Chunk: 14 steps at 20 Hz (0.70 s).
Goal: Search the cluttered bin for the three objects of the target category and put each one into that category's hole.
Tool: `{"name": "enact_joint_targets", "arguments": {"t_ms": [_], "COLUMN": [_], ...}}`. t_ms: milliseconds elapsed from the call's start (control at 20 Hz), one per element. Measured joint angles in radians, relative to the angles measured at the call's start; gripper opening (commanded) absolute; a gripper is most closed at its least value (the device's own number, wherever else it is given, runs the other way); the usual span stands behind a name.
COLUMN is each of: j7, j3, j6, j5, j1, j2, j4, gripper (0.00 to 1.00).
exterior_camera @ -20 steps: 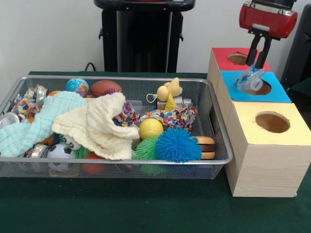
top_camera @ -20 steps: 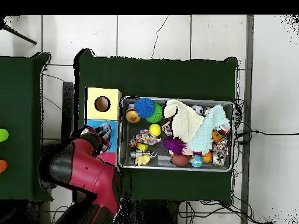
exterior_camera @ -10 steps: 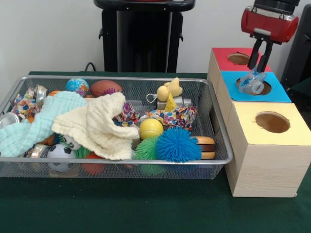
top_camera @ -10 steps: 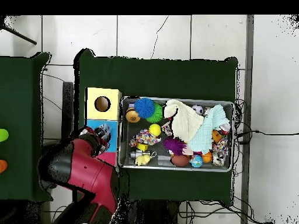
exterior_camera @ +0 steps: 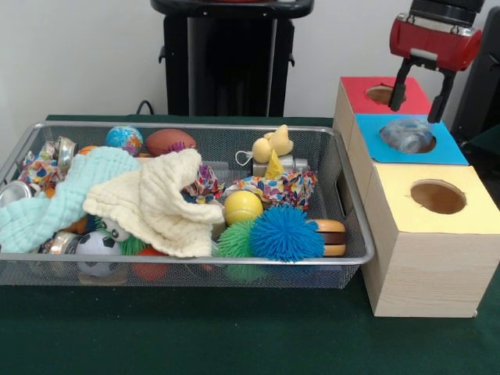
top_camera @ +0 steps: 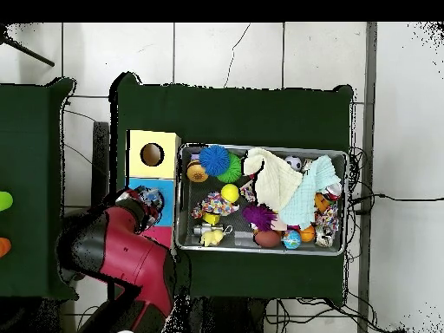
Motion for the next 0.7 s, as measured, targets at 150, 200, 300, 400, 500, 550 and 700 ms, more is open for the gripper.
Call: {"name": "enact_joint_targets", "arguments": {"t_ms": [150,200,300,400,500,550,700], "j7": [0.000,0.000,0.000,0.000,0.000,0.000,0.000], "j3": [0.006,0.007,0.012,0.015,0.016,0.016,0.016], "j6": [0.000,0.000,0.000,0.000,0.000,0.000,0.000], "j5": [-0.001,-0.001,-0.001,-0.001,-0.001,-0.001,-0.001], "j1": [-0.003,-0.004,-0.007,-0.011,-0.013,-0.013,-0.015], "j2": [0.000,0.000,-0.001,-0.002,-0.002,-0.002,-0.003], "j4": [0.001,0.001,0.002,0.004,0.004,0.005,0.005], "gripper": [1.00,1.00,1.00,1.00,1.00,1.00,1.00]}}
